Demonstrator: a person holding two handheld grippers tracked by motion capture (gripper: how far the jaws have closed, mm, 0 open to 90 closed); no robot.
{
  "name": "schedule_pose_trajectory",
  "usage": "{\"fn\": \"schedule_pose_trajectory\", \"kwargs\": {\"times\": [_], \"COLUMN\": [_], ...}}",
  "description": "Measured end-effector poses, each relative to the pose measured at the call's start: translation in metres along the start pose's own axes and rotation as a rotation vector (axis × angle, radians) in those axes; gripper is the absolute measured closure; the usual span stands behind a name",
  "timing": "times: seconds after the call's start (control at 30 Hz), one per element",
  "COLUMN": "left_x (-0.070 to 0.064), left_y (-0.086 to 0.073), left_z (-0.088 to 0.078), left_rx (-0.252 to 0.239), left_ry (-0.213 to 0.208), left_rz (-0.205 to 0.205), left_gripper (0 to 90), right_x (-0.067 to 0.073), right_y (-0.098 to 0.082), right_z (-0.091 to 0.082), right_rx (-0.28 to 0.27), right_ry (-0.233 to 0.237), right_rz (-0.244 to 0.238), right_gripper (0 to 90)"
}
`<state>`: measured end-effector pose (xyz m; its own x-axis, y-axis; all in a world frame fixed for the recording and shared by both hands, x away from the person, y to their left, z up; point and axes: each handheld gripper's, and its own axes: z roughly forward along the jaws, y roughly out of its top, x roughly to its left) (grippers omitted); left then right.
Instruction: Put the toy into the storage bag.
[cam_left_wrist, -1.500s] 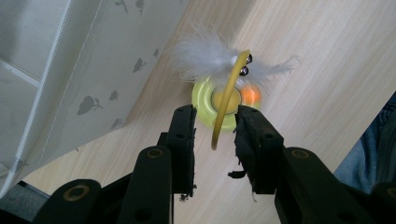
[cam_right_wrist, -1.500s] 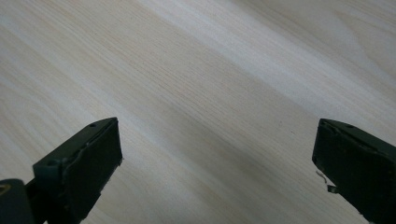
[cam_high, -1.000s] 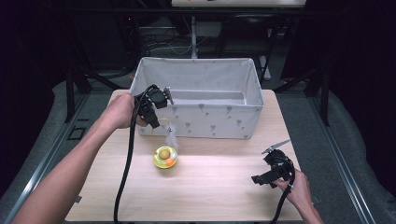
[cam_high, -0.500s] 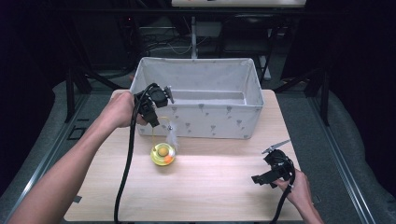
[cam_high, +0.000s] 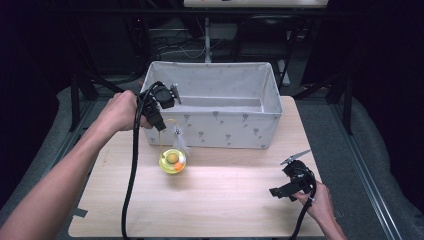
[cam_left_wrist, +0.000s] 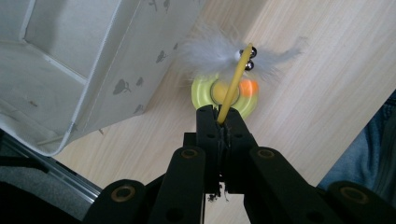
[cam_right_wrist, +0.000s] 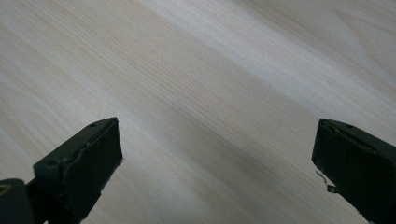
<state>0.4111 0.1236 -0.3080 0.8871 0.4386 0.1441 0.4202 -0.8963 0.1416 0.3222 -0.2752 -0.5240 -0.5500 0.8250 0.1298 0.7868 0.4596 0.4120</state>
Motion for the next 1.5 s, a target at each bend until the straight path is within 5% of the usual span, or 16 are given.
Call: {"fn": "schedule_pose_trajectory", "kwargs": {"times": [0.93,1.5], "left_x": [0.004,0.016], "left_y": [-0.009,-0.009], "left_z": [-0.058,-0.082], "left_rx": [0.009,0.011], "left_ry": [0.075,0.105], "left_rz": [-0.003,-0.048], "left_gripper": [88.2,88.2], "right_x": [0.001,0.000], "right_y": [0.000,0.000], "right_z": [0.000,0.001], "right_rx": [0.011,0.035], "right_ry": [0.003,-0.015], "right_rz": [-0.006,-0.019], "right_gripper": [1.3,1.3]}}
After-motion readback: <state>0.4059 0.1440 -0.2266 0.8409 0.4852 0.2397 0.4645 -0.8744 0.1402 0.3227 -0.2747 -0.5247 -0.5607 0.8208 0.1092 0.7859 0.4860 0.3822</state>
